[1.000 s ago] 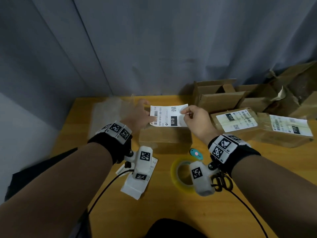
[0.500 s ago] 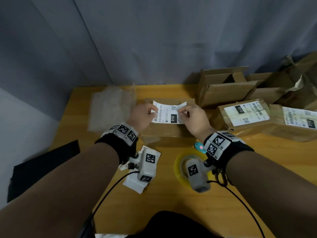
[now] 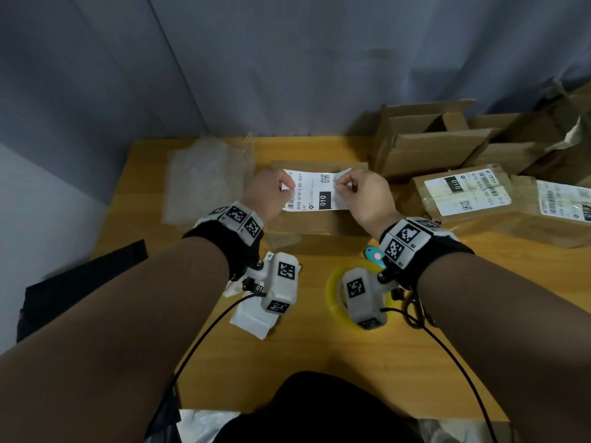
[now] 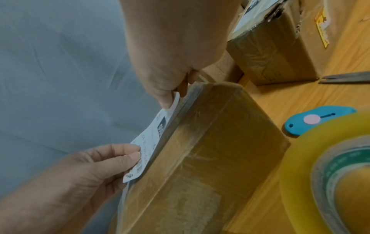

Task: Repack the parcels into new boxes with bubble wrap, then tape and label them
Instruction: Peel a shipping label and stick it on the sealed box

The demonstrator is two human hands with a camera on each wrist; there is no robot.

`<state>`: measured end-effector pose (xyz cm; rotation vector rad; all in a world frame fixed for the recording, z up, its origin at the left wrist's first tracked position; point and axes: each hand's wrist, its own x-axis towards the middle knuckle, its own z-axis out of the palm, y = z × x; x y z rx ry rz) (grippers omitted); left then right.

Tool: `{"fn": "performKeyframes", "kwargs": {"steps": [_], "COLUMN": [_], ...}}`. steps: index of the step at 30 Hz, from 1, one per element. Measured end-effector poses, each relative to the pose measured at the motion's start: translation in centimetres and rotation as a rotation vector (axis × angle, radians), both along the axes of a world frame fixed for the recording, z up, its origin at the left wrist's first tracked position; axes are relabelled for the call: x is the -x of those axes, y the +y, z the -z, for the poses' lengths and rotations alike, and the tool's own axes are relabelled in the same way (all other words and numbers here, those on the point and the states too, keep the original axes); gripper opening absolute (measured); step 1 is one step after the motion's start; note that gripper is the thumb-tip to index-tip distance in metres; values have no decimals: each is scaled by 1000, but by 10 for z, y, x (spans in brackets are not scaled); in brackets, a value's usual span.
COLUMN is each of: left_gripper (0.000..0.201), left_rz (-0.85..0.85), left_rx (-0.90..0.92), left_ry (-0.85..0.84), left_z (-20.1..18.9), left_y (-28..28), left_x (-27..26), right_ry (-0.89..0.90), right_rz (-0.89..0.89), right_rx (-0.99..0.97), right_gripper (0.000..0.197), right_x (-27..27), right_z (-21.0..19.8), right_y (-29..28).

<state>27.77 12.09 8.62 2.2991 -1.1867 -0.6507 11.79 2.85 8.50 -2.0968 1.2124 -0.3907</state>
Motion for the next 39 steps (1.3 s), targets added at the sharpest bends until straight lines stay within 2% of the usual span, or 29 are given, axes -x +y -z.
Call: {"fn": "performKeyframes", "kwargs": {"steps": [17,19,23,25,27,29,31,33,39], "left_gripper": [15,15,15,15,16,14,11,10,12], "left_rz": [15,17,13,22,39,42,38,47,48], "left_rx": [-33,-34,-41,-40,-36,-23,-20,-32,-50], "left_ry": [44,44,53,49,46,56,65,64,21], "left_z": [1,1,1,1,1,2,3,3,5], "left_y": [-2,-3,-3,-2,-1,-1,-1,-1,-3], "left_x": [5,5,4,3,3,2,1,1,3], "right_ry": [11,51,249,322,378,458,657,813,866], "right_rz": [14,-13,15,-73,-320,-592,-724,-737,-645], "right_rx": [-37,4,234,356,435,467,422,345,302], "right_gripper": [11,13,25,32,41,54,70,81,91], "right_x": [6,6,13,13,3,-11,-17,-14,12], "right_z": [14,15,11,2,-5,-6,1,8,11], "right_y": [-1,-1,1,6,13,22,29,29,11]}}
